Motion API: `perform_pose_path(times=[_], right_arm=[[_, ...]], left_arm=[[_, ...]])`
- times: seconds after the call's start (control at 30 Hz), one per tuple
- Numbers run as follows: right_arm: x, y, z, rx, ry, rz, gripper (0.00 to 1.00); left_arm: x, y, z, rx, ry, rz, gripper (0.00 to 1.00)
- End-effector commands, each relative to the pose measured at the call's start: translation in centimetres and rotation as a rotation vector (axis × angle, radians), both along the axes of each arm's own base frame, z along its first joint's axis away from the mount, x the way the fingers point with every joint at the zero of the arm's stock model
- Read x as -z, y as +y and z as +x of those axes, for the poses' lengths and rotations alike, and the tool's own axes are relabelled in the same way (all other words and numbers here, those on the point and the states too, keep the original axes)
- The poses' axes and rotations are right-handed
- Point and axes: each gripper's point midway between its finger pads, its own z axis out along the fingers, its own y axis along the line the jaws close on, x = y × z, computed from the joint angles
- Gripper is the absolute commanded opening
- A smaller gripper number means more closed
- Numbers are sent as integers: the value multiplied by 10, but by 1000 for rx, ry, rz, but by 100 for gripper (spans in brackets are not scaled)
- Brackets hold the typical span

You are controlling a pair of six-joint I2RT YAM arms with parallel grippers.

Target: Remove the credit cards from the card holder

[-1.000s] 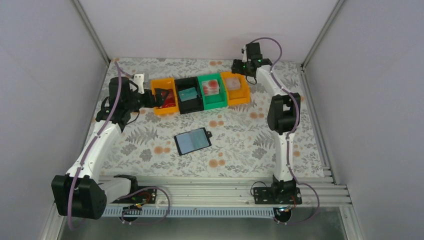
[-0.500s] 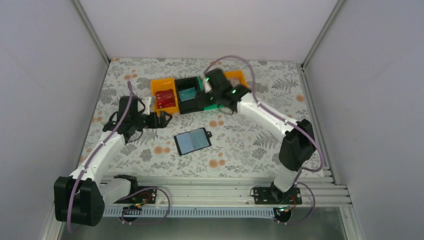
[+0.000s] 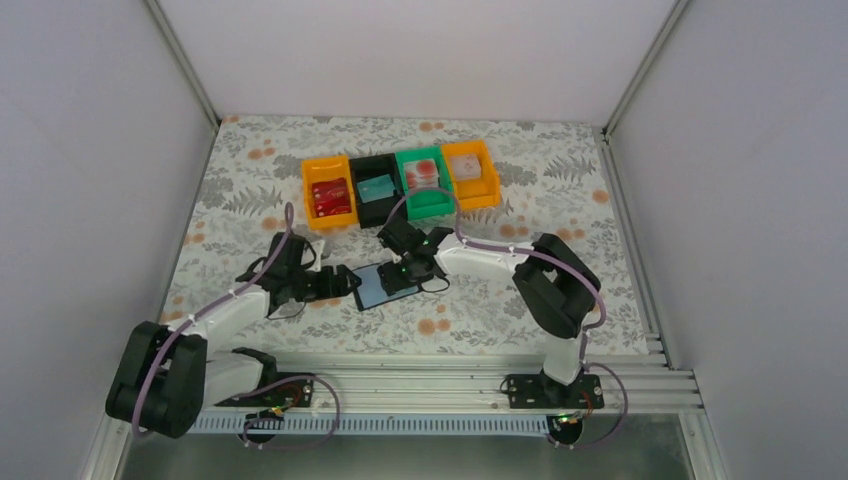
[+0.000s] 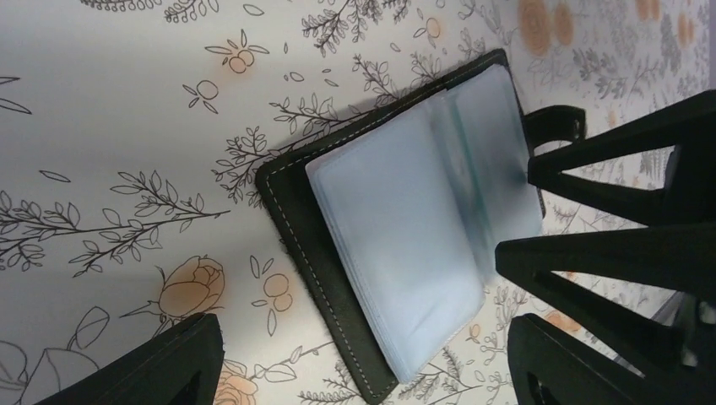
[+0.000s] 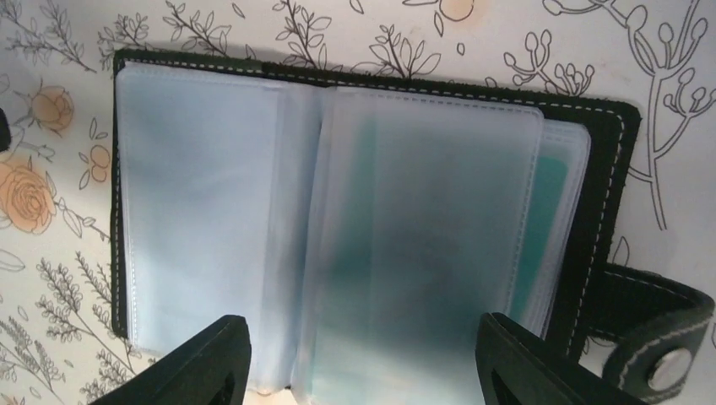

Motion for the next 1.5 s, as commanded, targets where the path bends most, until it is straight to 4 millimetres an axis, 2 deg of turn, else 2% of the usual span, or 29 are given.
perform_pose_path(times=[0.0,0.23,0.33,0.43,0.5,0.63,0.8,0.97,1.1,1.17,1.23,1.3,1.47], right_arm=[[13,-3,14,74,-22,-16,69],[24,-10,15,91,-8,-44,76],[27,3,3,27,37,35,76],[28,17,-12,-30,103,129,72],[18,27,-18,-60,126,200,72],[0,38,-24,-94,147,300,70],[-6,37,-25,-82,178,336,67],[-44,30,-4,-52,104,357,67],[-66,13,15,36,28,308,66],[-59,-1,23,102,21,267,62],[-41,-15,27,149,33,210,58],[-25,-20,29,159,42,162,58],[4,-25,32,168,58,97,66]], left_arm=[[4,-5,6,-45,7,-46,83],[22,-4,-4,-103,77,-84,84],[26,-5,-8,-132,98,-118,85],[27,-8,-8,-149,96,-164,85],[29,-8,-8,-156,103,-176,83],[26,-11,-5,-160,90,-204,75],[29,-10,-6,-182,99,-212,63],[31,-7,-5,-192,99,-191,61],[34,-5,-5,-202,106,-177,60],[36,-4,-5,-207,107,-170,60],[38,-2,-5,-214,114,-161,60],[38,-2,-5,-217,115,-158,59],[41,-2,-6,-220,122,-159,56]])
